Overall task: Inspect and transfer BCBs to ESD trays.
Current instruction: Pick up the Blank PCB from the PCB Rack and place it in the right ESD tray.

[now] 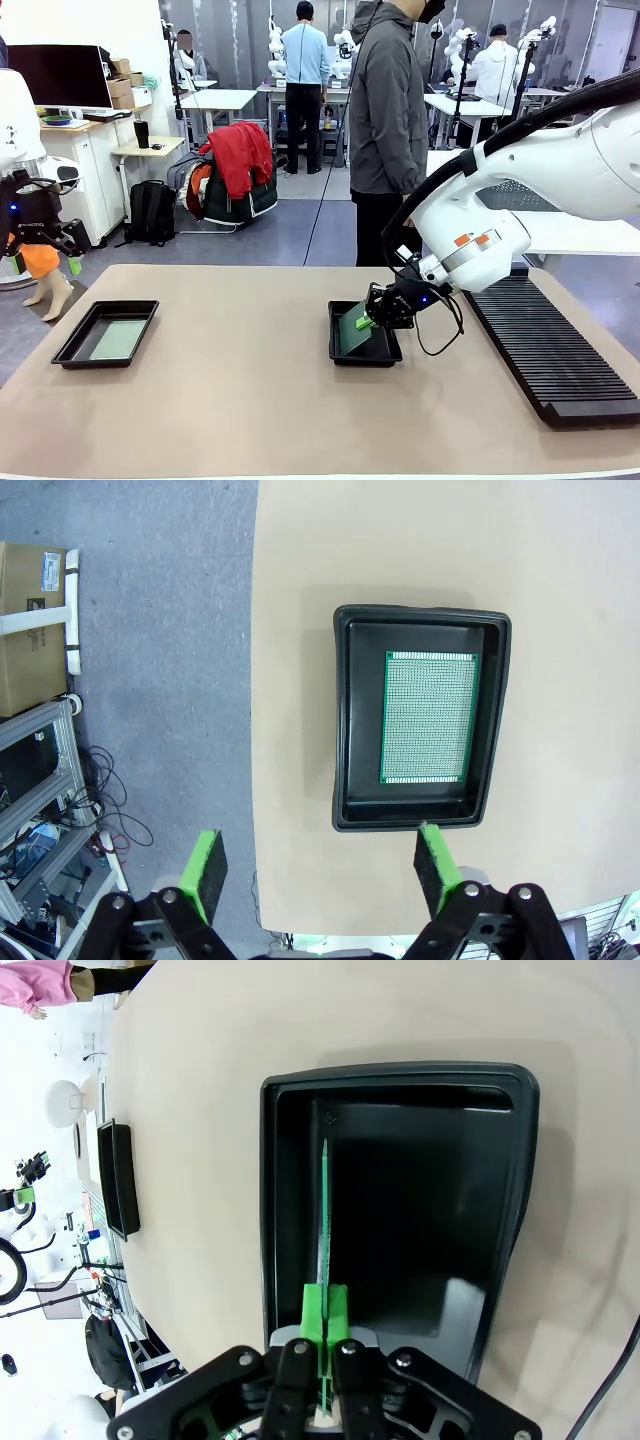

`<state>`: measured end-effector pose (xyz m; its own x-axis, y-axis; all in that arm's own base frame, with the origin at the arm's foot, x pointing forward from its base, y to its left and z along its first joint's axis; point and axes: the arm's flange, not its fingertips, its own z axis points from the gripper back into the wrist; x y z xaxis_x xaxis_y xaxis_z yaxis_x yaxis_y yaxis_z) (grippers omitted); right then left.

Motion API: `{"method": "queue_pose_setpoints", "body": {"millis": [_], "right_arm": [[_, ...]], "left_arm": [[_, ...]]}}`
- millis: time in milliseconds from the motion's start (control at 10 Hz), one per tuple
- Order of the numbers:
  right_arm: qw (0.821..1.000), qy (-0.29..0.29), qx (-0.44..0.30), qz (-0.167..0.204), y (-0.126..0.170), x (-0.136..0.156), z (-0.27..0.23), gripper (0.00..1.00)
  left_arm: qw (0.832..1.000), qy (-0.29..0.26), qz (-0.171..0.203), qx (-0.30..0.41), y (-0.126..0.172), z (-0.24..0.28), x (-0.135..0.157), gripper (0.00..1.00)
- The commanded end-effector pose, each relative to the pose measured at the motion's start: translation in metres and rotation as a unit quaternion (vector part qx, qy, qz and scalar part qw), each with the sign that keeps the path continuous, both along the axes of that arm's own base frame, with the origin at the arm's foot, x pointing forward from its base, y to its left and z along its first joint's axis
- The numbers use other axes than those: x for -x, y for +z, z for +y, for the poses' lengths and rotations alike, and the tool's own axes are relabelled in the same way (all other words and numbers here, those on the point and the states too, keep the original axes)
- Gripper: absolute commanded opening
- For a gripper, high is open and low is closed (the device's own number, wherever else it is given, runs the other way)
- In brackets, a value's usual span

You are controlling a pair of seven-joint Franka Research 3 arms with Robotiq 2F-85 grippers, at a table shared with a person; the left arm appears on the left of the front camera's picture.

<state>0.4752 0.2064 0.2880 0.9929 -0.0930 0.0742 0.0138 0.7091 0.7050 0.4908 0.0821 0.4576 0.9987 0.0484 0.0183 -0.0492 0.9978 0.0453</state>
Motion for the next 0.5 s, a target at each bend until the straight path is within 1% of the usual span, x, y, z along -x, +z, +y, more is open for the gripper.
{"method": "queue_pose_setpoints", "body": {"millis": [0,100,200,400], "right_arm": [[1.000,0.000,-0.001,-0.002,0.0026,0.0008,0.0000,0.02],[1.000,0.000,-0.001,-0.002,0.0026,0.0008,0.0000,0.02],[1.000,0.000,0.000,0.000,0.0000,0.0000,0.0000,0.08],[1.000,-0.003,0.018,0.010,0.0045,0.0002,0.0058,0.27]], "left_arm": [[1.000,-0.001,-0.001,0.002,-0.0010,0.0003,0.0010,1.00],[1.000,-0.001,-0.001,0.002,-0.0010,0.0003,0.0010,1.00],[1.000,-0.001,-0.001,0.002,-0.0010,0.0003,0.0010,1.00],[1.000,-0.001,-0.001,0.002,-0.0010,0.0003,0.0010,1.00]]}}
